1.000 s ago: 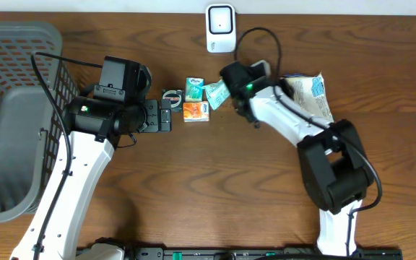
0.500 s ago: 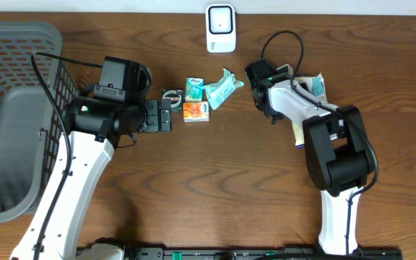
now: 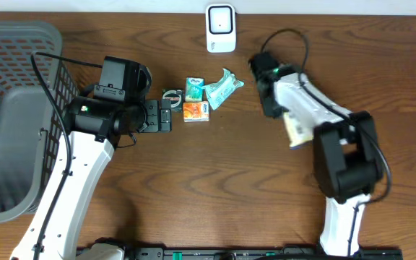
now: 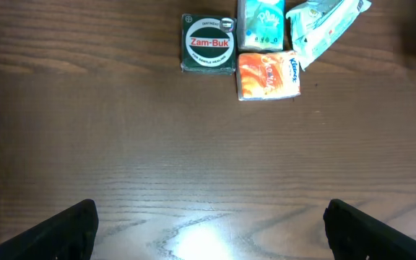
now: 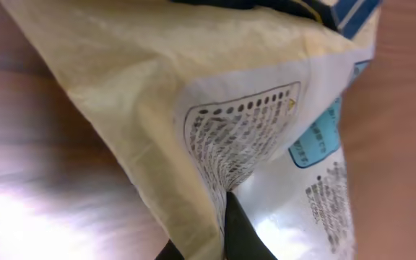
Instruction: Scan the item barcode
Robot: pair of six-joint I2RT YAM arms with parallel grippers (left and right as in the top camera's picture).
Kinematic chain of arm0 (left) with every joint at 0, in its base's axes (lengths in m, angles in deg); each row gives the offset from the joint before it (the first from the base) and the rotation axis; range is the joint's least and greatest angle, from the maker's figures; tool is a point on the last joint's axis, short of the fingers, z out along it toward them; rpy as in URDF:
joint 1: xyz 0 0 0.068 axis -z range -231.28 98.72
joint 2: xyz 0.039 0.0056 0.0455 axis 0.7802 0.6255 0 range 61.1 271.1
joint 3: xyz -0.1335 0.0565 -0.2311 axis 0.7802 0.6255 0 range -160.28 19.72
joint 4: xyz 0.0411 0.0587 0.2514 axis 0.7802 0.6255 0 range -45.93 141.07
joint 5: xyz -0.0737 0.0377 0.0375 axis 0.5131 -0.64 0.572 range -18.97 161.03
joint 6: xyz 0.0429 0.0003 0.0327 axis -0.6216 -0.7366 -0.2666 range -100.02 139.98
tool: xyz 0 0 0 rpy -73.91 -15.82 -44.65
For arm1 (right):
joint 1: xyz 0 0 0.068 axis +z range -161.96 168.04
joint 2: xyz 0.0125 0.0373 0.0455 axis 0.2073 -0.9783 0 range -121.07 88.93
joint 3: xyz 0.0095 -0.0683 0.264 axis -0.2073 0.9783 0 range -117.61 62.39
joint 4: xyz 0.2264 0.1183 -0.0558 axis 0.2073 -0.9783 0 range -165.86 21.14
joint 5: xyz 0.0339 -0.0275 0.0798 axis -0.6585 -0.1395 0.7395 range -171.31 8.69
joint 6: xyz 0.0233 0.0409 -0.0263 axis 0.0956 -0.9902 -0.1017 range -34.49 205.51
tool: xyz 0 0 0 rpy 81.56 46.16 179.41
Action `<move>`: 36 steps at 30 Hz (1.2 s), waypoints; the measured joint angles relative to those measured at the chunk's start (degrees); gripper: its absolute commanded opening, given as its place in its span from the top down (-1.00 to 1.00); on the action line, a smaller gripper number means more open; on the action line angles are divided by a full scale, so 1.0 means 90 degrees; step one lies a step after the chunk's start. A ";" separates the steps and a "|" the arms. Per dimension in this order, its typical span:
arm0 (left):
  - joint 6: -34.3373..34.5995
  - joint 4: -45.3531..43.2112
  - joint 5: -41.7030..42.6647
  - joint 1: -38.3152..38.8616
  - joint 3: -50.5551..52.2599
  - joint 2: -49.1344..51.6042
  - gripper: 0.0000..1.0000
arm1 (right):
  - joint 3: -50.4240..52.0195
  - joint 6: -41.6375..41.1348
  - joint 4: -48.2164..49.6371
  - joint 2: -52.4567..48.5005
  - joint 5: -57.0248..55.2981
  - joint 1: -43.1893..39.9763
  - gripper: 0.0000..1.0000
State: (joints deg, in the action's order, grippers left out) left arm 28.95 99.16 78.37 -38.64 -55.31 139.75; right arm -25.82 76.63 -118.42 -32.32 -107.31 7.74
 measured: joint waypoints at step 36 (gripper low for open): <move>0.0000 0.0000 -0.0002 0.0000 0.0000 0.0000 -0.96 | 0.0308 -0.0097 -0.1018 0.0486 0.6513 -0.4048 0.30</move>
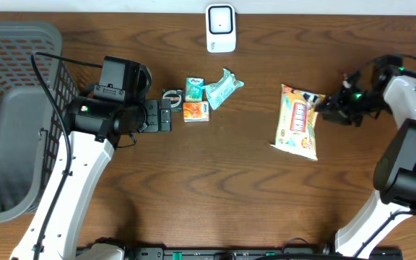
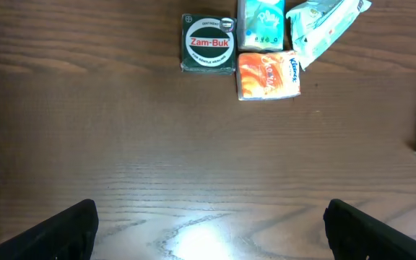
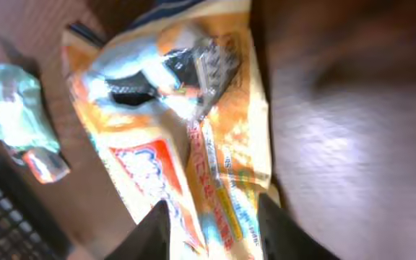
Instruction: Scan the item barcode
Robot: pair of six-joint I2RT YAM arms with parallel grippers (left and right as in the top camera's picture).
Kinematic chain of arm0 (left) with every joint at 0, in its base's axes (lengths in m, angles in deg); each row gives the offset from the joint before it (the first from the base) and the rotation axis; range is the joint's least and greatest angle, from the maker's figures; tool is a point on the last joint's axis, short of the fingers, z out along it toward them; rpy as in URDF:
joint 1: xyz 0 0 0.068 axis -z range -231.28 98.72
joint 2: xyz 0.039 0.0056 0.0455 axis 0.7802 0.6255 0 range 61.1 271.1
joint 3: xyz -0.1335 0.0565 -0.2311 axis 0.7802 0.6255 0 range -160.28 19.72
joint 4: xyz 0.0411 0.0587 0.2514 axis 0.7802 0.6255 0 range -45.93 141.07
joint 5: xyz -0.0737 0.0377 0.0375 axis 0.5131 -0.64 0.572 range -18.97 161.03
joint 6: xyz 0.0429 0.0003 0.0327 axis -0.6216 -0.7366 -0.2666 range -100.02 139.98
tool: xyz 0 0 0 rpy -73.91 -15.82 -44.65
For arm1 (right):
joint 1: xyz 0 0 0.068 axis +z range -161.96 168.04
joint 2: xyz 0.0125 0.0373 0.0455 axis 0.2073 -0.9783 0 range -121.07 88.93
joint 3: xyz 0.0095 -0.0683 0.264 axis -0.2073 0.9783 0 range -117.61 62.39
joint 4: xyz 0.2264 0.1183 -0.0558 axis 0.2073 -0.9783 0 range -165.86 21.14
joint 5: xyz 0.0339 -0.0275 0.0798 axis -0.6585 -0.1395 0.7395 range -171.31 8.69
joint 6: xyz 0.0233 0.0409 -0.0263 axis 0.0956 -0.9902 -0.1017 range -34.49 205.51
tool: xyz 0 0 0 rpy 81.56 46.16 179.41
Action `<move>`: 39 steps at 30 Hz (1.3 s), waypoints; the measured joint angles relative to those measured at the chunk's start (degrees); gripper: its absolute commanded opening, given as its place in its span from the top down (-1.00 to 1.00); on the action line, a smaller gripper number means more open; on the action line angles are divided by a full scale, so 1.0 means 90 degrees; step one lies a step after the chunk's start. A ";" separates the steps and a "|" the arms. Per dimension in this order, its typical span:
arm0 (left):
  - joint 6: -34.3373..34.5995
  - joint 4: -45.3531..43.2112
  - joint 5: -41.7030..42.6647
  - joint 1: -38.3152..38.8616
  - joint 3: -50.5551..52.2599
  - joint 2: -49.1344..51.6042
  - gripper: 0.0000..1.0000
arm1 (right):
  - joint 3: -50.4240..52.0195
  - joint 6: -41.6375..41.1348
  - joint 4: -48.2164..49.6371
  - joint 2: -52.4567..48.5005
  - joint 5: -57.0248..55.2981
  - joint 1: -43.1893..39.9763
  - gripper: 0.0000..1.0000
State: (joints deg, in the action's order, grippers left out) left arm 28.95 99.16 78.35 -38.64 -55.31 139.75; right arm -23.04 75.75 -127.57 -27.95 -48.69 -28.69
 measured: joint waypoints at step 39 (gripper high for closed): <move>-0.0002 0.0002 0.0000 0.0000 0.0000 0.0000 -0.95 | 0.0942 -0.0709 0.1659 0.0374 -0.3422 0.2681 0.69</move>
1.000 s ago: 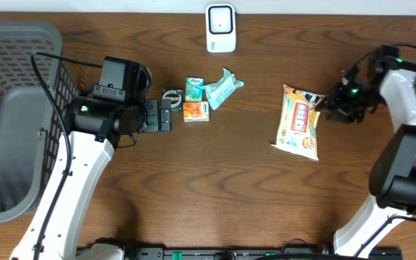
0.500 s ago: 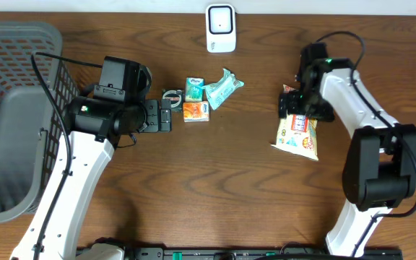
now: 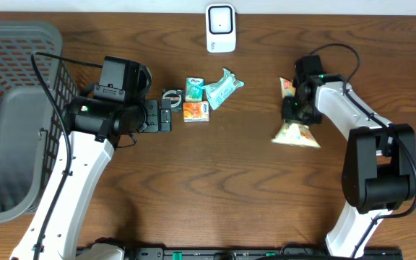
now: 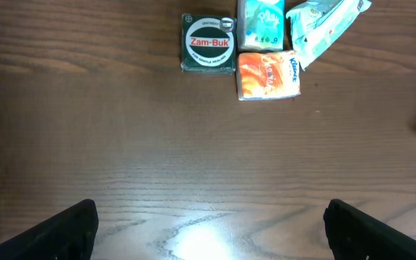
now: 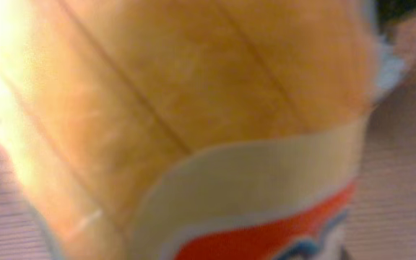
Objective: Scan the item barcode
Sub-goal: 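Bring the snack bag under the scanner with the right gripper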
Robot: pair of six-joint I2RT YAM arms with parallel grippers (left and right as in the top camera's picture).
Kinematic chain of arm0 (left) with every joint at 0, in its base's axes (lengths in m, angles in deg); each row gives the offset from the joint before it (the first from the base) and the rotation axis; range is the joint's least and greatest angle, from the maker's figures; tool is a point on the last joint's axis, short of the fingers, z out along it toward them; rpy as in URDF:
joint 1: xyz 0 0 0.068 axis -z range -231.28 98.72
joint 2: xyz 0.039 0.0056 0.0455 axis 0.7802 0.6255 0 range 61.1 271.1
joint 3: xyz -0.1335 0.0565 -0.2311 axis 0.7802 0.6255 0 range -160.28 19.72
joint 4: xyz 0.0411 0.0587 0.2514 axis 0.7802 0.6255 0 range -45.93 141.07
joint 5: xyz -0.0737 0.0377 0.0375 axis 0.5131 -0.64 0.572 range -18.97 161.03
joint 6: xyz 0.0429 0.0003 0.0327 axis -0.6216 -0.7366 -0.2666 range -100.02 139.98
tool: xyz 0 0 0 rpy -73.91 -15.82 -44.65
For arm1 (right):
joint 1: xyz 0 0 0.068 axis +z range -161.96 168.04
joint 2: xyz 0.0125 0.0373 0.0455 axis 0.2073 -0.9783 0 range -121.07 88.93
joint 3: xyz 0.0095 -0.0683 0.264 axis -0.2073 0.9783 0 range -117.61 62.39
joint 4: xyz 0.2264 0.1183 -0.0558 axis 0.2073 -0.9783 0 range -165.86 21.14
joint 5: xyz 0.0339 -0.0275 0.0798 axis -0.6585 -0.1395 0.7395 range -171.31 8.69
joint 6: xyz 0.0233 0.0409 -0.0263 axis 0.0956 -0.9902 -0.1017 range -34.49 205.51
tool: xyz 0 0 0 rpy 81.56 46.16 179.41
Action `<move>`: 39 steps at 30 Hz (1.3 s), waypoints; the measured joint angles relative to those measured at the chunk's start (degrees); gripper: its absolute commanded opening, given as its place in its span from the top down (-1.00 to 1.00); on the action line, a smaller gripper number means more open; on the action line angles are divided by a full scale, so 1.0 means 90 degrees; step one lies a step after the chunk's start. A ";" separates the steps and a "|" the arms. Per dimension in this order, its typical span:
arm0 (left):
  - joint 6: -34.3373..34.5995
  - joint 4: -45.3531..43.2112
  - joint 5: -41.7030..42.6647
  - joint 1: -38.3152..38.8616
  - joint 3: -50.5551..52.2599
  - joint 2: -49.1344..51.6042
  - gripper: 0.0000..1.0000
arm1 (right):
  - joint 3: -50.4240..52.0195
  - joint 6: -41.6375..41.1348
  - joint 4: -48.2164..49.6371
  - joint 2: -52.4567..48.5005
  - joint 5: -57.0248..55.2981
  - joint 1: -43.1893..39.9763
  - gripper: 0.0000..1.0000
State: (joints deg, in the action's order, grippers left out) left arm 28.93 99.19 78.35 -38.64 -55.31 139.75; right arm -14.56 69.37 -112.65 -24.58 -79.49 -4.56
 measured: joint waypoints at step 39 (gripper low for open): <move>0.0002 -0.0005 0.0000 0.0000 0.0000 0.0000 -0.96 | -0.5476 0.0789 0.4872 -0.3628 -0.1064 0.1821 0.94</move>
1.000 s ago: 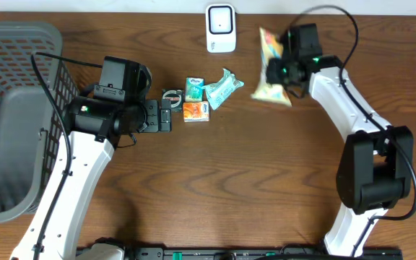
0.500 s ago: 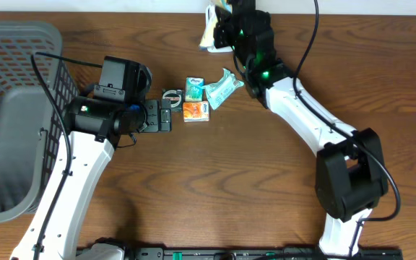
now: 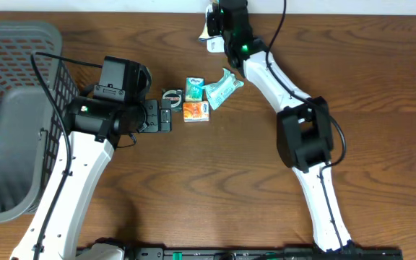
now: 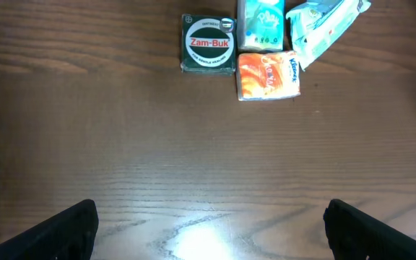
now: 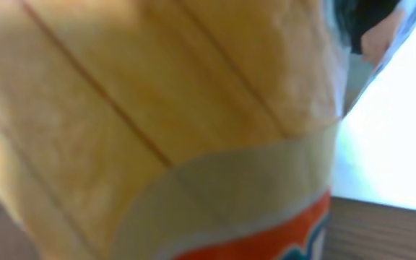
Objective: Scan the item barcode
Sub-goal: 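Bring the snack bag under the scanner with the right gripper, then carry the snack bag to the far right corner and release it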
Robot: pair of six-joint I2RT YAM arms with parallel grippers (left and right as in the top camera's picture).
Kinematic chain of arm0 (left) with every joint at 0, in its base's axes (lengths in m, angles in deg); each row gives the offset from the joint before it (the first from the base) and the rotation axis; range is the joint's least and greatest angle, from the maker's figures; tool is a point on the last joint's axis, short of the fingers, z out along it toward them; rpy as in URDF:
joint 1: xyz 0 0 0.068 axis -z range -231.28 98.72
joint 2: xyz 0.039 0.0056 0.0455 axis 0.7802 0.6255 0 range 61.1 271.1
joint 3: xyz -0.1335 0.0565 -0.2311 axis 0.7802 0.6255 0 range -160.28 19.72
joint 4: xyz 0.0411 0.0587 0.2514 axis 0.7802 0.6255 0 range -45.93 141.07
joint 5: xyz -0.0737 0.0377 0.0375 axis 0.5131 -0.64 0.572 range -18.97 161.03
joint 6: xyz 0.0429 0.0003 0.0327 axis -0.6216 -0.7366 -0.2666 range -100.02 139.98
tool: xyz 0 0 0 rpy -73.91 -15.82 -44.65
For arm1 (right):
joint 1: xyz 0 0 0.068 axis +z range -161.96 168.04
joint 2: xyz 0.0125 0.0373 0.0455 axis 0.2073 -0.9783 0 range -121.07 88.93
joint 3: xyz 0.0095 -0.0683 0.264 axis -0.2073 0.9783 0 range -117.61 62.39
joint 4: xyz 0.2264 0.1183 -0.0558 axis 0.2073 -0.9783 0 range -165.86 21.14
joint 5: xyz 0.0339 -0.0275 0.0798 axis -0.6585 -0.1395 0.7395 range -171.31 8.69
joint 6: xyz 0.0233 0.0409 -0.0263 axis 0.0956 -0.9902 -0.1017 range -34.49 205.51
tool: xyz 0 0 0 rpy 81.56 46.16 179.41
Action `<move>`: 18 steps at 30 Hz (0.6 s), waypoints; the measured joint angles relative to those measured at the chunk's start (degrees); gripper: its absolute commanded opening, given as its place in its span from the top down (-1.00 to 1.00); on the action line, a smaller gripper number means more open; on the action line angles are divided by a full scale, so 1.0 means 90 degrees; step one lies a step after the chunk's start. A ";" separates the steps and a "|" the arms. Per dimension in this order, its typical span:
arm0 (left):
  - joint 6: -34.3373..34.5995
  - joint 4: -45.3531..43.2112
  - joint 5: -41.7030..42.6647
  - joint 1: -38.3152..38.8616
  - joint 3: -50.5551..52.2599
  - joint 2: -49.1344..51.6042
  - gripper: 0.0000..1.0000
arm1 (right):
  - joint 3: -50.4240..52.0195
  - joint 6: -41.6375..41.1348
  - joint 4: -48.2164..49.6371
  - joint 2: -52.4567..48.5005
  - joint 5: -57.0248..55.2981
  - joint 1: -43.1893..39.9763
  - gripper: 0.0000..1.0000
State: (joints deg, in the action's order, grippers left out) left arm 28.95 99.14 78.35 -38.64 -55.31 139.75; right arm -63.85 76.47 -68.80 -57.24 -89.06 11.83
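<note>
An orange and yellow snack bag (image 5: 157,108) fills the right wrist view, blurred and very close, hiding the fingers. In the overhead view my right gripper (image 3: 230,18) reaches to the table's far edge, over the white scanner (image 3: 211,45), which it mostly covers. The bag is hidden under the gripper there. My left gripper (image 3: 163,115) stays at left centre, open and empty (image 4: 209,217), just short of the small items.
A Zam-Buk tin (image 4: 208,45), a teal packet (image 4: 260,22), an orange tissue pack (image 4: 268,74) and a pale green wipes pack (image 4: 327,25) cluster at mid-table. A grey mesh basket (image 3: 13,43) stands at the far left.
My right gripper has moved with the snack bag from the table's right-middle to the far edge at the scanner. The left arm and the small items have not moved.
At first my right gripper held the bag right of the small items. Then the bag lay flat farther right with the gripper at its edge. After that it stood on edge in the gripper, and now it is at the scanner.
</note>
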 measured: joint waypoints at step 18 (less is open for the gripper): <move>-0.0002 0.0005 0.0000 0.0000 0.0000 0.0000 -0.95 | -0.0483 0.0330 -0.2086 0.0267 -0.1030 -0.0767 0.92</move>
State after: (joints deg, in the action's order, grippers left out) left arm 28.93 99.19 78.35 -38.64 -55.31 139.75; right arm -68.20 79.45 -87.58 -54.83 -98.33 4.92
